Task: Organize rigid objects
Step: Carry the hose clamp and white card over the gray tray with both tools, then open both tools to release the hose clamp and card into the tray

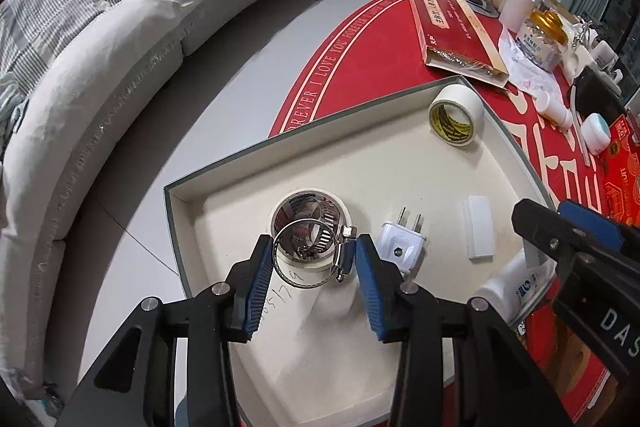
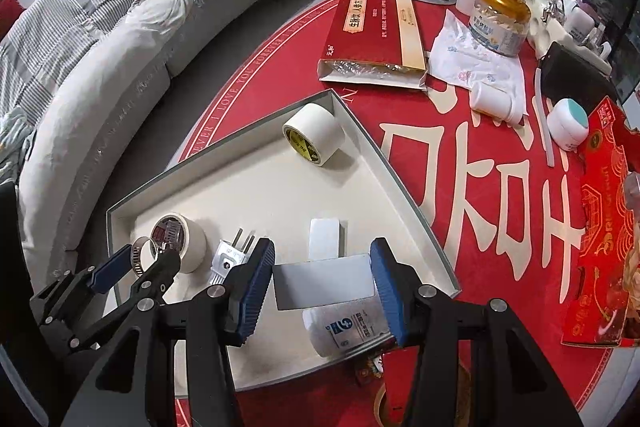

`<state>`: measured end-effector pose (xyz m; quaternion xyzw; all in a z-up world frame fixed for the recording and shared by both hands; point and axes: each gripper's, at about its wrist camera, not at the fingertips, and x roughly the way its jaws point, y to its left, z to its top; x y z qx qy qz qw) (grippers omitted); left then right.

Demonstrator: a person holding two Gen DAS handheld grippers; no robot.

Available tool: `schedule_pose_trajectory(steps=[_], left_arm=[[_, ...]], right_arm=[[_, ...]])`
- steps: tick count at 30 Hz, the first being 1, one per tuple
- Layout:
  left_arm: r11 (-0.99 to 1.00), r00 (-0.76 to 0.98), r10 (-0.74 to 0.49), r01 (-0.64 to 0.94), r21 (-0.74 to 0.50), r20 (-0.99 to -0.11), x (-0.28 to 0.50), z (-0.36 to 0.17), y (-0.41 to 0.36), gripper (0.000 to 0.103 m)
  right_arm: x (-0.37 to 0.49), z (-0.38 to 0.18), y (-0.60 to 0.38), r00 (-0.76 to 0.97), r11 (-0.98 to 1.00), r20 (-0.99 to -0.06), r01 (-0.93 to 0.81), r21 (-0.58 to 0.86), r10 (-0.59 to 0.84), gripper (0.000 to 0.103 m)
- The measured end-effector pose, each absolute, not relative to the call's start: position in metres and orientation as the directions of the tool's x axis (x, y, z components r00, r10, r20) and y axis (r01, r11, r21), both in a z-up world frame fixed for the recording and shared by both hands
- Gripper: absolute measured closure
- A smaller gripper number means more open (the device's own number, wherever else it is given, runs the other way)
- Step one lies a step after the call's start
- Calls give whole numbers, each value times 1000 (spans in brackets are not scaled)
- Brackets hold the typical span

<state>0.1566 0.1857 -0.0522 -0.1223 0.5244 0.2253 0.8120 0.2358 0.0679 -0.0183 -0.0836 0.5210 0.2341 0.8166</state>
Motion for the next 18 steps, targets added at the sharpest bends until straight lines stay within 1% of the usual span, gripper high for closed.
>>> schedule_pose_trajectory(steps=[15,18], left_arm=[[869,348,241,-494,42,-906,165,-57,188,58],[872,351,241,-487,44,-905,167,-58,189,56]], right_arm=[[247,-33,71,336,882,-899,-459,103,280,52],[248,-35,71,333,883,-901,-459,101,277,52]])
